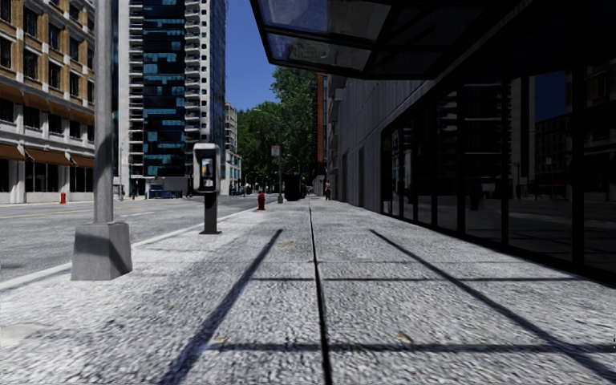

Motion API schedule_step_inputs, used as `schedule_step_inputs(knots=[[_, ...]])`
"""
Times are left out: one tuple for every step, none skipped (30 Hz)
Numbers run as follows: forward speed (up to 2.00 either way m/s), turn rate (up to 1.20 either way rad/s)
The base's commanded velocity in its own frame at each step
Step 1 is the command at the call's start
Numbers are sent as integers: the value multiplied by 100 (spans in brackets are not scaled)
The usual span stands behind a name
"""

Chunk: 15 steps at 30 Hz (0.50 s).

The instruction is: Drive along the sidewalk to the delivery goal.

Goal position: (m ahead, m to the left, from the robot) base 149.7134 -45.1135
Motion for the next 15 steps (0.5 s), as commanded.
schedule_step_inputs(knots=[[200,0],[200,0],[200,0],[200,0],[200,0],[200,0],[200,0],[200,0],[200,0],[200,0],[200,0],[200,0],[200,0],[200,0],[200,0]])
